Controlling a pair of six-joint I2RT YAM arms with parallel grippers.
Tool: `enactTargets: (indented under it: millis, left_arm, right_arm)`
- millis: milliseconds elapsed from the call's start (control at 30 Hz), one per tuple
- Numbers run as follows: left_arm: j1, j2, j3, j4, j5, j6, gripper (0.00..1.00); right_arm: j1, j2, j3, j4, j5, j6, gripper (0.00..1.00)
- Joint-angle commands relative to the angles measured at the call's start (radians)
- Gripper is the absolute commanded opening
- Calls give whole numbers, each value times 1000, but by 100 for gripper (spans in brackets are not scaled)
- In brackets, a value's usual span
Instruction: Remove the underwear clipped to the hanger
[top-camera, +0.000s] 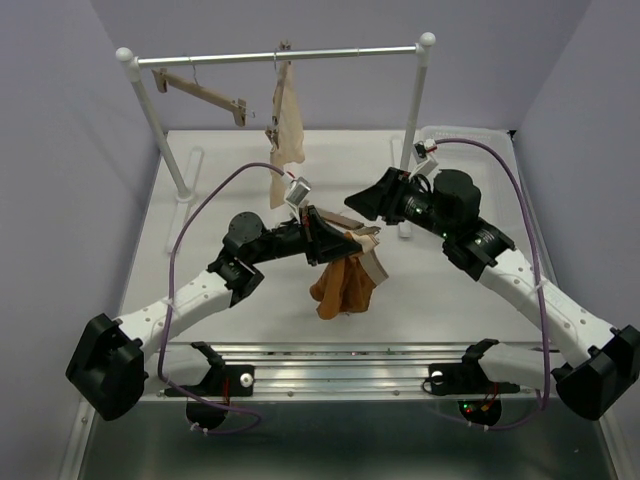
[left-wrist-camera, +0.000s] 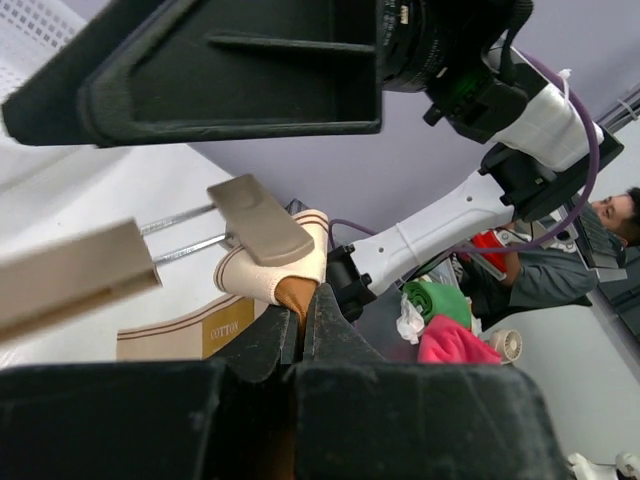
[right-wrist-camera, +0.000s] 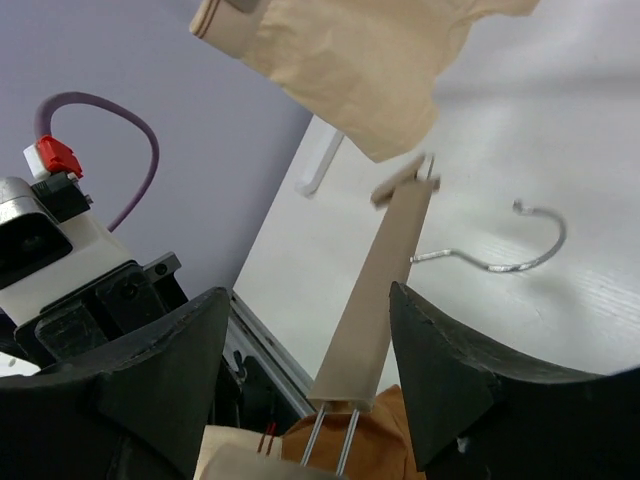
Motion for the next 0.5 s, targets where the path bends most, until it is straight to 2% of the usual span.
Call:
enactTargets:
  millis: [0,133,167,267,467]
  left_arm:
    - [-3,-32,-18,94,-4,13,0]
    - [-3,-27,-31,95,-7,27,0]
    - [-3,-27,-36,95,-7,32,0]
    - [-3,-33,-41,96,5,61,0]
    - [-3,-75,-87,87,-5,188,0]
  right_arm:
    - [9,-70,3,-105,41,54,73]
    - [9,-105,4,-214,86,75,84]
    - [9,-111,4,-235,92,78,90]
    - [9,-148,0,-309,129,98,100]
    - [9,-226,-29,-403,152,196,100]
